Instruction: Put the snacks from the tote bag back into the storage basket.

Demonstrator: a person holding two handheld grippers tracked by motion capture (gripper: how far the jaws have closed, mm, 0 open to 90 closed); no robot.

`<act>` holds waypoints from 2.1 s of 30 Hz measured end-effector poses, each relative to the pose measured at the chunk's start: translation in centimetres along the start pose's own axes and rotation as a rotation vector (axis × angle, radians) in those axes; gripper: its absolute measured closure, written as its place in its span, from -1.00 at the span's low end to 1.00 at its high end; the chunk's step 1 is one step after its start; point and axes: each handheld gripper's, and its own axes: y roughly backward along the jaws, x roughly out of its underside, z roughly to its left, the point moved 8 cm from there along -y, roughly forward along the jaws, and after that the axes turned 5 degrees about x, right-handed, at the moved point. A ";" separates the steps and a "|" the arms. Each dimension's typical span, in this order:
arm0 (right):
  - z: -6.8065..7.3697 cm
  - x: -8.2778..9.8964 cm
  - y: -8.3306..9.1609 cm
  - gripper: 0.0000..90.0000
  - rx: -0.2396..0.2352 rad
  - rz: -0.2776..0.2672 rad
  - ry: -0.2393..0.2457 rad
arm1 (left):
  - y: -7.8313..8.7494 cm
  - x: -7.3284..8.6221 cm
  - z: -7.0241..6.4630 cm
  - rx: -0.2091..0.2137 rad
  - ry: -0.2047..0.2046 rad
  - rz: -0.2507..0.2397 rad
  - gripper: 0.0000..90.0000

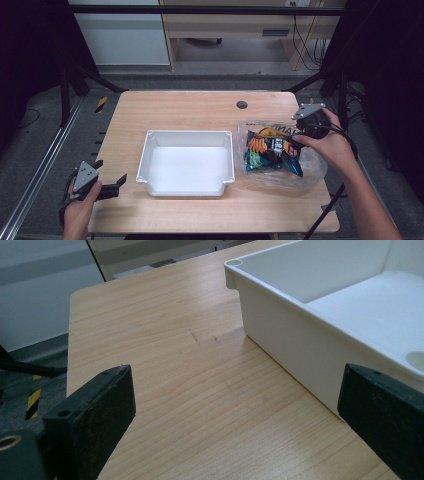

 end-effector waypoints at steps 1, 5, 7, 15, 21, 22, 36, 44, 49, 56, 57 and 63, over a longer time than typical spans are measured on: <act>0.0 -0.1 0.0 -0.82 0.001 0.004 0.005 | 0.0 0.0 0.0 0.000 0.000 -0.001 -0.97; -0.1 -0.7 0.6 -0.81 0.003 0.011 0.043 | 0.0 0.0 0.0 0.000 0.002 -0.002 -0.96; -0.2 -0.9 0.7 -0.81 0.003 0.010 0.046 | 0.0 0.0 0.0 0.000 0.002 -0.003 -0.97; 0.2 -0.8 0.6 -0.81 -0.018 0.025 0.074 | 0.1 0.0 0.3 -0.006 0.008 -0.006 -0.96; 0.9 -0.9 0.1 -0.82 -0.040 0.043 0.122 | 0.2 0.0 0.4 -0.007 0.017 -0.007 -0.96; 0.9 -0.9 0.1 -0.82 -0.040 0.043 0.122 | 0.2 0.0 0.4 -0.008 0.018 -0.008 -0.96; 2.6 -1.0 -1.5 -0.87 -0.109 0.089 0.165 | 0.4 0.1 0.7 -0.012 0.034 -0.011 -0.97; 3.8 -0.8 -2.8 -0.85 -0.168 0.128 0.192 | 0.4 0.2 0.8 -0.010 0.039 -0.008 -0.96; 5.0 -0.5 -3.3 -0.85 -0.206 0.145 0.217 | 0.4 0.2 0.8 -0.006 0.042 -0.009 -0.97; 5.6 -0.1 -4.3 -0.85 -0.238 0.160 0.229 | 0.3 0.4 0.8 -0.006 0.048 -0.004 -0.96; 5.6 -0.1 -4.4 -0.86 -0.240 0.161 0.224 | 0.3 0.4 0.8 -0.007 0.049 -0.005 -0.97; 6.0 0.3 -5.2 -0.86 -0.257 0.177 0.224 | 0.4 0.4 1.0 -0.012 0.057 -0.009 -0.97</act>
